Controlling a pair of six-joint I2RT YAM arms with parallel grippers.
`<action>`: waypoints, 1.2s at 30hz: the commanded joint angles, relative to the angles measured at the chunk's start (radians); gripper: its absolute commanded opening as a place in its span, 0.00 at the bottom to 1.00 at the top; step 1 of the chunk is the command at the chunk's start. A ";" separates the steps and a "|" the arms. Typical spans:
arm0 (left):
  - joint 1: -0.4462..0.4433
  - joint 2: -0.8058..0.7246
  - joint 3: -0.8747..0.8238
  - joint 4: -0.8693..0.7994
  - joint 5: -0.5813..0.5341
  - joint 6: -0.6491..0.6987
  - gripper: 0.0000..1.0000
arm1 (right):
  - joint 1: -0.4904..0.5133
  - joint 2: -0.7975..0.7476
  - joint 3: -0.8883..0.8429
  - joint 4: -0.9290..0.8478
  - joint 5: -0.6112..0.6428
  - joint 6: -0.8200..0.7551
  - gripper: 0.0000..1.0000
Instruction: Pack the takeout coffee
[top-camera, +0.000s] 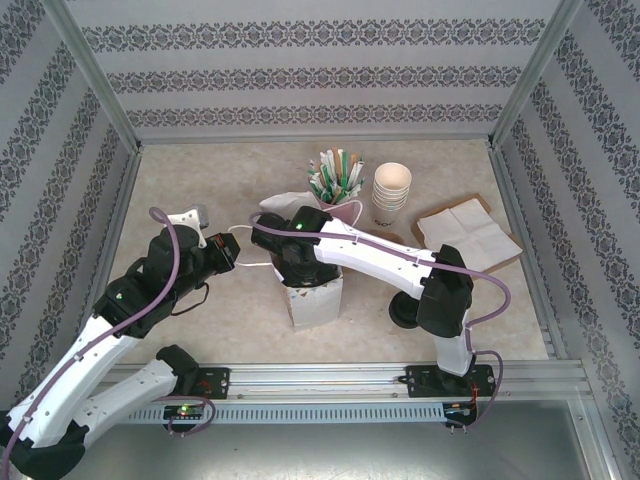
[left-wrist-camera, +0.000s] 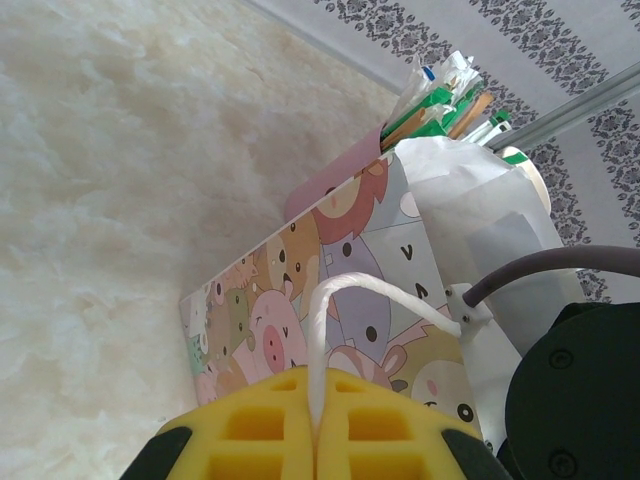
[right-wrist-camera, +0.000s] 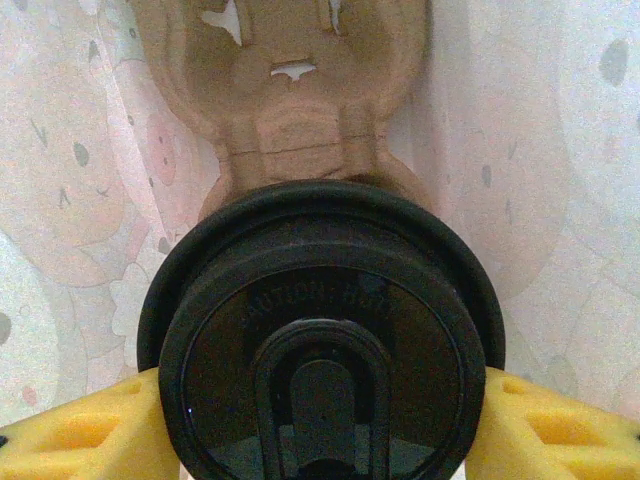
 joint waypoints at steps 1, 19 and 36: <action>-0.015 -0.001 -0.002 -0.029 0.002 -0.015 0.00 | -0.009 0.032 -0.060 -0.038 -0.026 -0.001 0.41; -0.018 0.016 0.007 -0.040 -0.002 -0.020 0.00 | -0.007 0.028 -0.244 0.102 -0.090 0.011 0.39; -0.029 0.025 0.012 -0.047 -0.012 -0.024 0.00 | 0.002 0.029 -0.231 0.106 -0.038 -0.013 0.43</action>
